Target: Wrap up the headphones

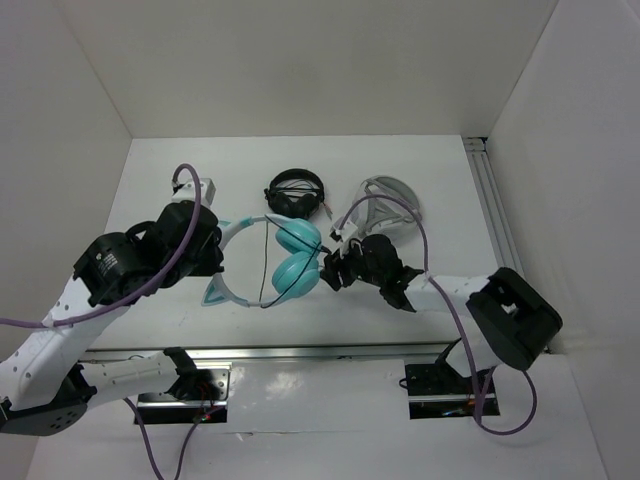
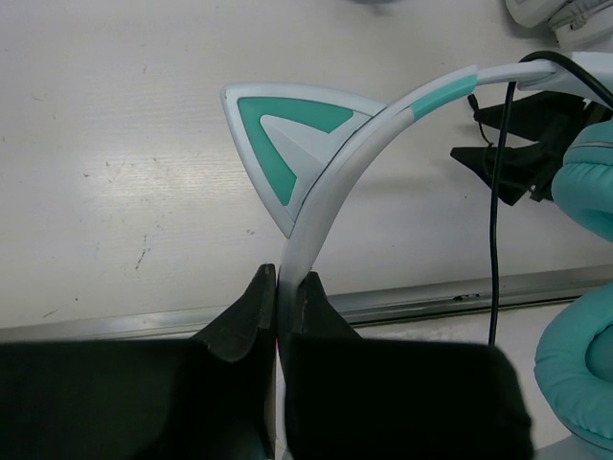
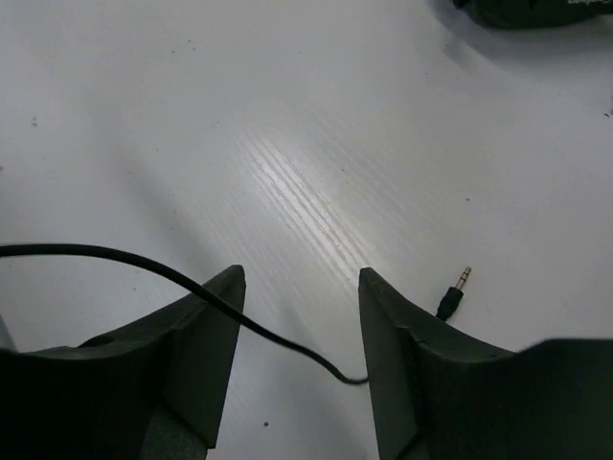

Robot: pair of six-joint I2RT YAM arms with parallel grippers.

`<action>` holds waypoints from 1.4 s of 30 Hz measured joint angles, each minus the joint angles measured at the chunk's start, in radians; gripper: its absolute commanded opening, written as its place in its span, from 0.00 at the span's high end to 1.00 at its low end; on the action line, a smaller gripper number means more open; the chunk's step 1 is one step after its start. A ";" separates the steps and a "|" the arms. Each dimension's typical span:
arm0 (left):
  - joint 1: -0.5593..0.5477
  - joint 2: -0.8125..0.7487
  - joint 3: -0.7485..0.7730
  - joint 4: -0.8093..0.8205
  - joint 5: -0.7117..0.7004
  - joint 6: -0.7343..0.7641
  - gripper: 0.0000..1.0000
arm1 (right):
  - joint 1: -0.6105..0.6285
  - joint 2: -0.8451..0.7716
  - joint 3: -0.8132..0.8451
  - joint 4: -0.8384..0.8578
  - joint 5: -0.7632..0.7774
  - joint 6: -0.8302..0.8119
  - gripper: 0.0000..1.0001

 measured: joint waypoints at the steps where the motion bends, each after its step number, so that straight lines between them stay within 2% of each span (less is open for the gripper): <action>1: 0.000 0.000 0.000 0.000 0.001 0.000 1.00 | -0.004 0.030 0.008 0.020 -0.014 -0.002 0.49; 4: 0.003 0.000 0.000 0.000 0.003 0.000 1.00 | -0.008 0.100 0.026 0.069 -0.050 0.012 0.68; 6: 0.012 0.000 0.000 0.000 0.008 0.000 1.00 | -0.008 0.114 0.023 0.101 -0.068 0.022 1.00; 9: 0.026 0.000 0.000 0.000 0.013 0.002 1.00 | -0.008 0.079 -0.003 0.147 -0.070 0.050 1.00; 13: 0.038 0.000 -0.002 0.002 0.018 0.008 1.00 | 0.005 -0.071 -0.018 0.092 -0.018 0.056 1.00; 17: 0.046 -0.016 -0.044 0.031 0.026 0.029 1.00 | 0.046 -0.334 0.008 -0.049 0.111 0.038 1.00; 20: 0.048 -0.033 -0.107 0.051 0.051 0.046 1.00 | 0.055 -0.455 0.116 -0.185 0.189 0.006 1.00; 24: 0.047 -0.034 -0.161 0.058 0.066 0.056 1.00 | 0.057 -0.474 0.351 -0.347 0.272 -0.027 1.00; 27: 0.051 -0.035 -0.165 0.066 0.048 0.049 1.00 | 0.083 -0.484 0.450 -0.422 0.311 -0.035 1.00; 34: 0.118 -0.020 -0.072 0.080 0.004 -0.019 1.00 | 0.312 -0.522 0.472 -0.557 0.423 -0.040 1.00; 38: 0.154 0.000 0.007 0.105 -0.034 -0.079 1.00 | 0.386 -0.529 0.449 -0.594 0.457 -0.031 1.00; 42: 0.192 0.037 0.053 0.134 -0.083 -0.105 1.00 | 0.408 -0.541 0.426 -0.625 0.454 -0.012 1.00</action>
